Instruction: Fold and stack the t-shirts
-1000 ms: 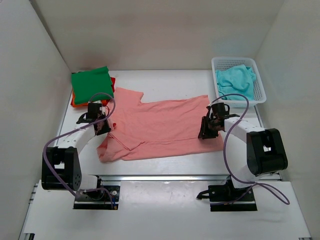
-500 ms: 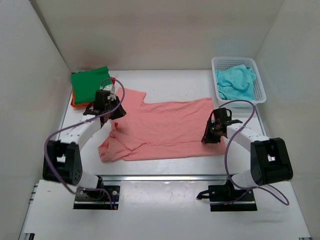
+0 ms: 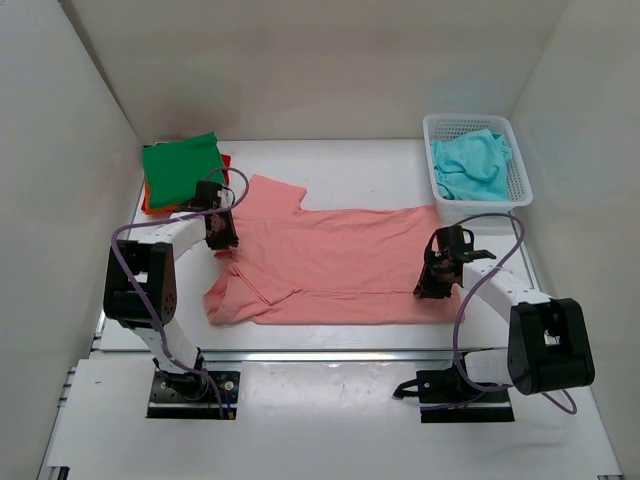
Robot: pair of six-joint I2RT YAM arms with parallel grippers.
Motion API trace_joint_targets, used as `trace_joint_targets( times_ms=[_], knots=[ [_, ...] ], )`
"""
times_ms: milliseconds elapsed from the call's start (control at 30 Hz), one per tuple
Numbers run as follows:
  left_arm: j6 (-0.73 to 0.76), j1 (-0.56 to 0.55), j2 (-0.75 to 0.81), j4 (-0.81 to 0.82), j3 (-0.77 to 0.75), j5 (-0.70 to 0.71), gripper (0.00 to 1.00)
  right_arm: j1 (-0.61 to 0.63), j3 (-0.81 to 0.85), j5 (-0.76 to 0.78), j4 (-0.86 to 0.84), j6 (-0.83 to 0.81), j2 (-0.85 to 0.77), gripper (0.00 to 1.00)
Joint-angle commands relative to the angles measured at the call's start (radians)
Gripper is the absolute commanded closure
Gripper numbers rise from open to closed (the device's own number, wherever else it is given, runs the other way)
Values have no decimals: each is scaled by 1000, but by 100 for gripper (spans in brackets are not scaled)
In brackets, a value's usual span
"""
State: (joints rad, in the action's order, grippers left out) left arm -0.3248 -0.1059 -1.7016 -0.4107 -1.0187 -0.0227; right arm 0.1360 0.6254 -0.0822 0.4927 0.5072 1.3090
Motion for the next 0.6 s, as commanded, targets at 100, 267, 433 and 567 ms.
trace_joint_targets(
  times_ms=[100,267,433,567],
  knots=[
    [130,89,-6,-76,-122,173,63,2,-24,75,92,-12,-4,80],
    [174,103,-134,-149,-242,250,67,4,-24,61,84,-22,-10,80],
    [173,78,-46,-125,-258,141,70,19,23,41,72,-45,-53,80],
    [159,16,36,-27,-300,-25,49,40,153,35,66,-61,-73,79]
  ],
)
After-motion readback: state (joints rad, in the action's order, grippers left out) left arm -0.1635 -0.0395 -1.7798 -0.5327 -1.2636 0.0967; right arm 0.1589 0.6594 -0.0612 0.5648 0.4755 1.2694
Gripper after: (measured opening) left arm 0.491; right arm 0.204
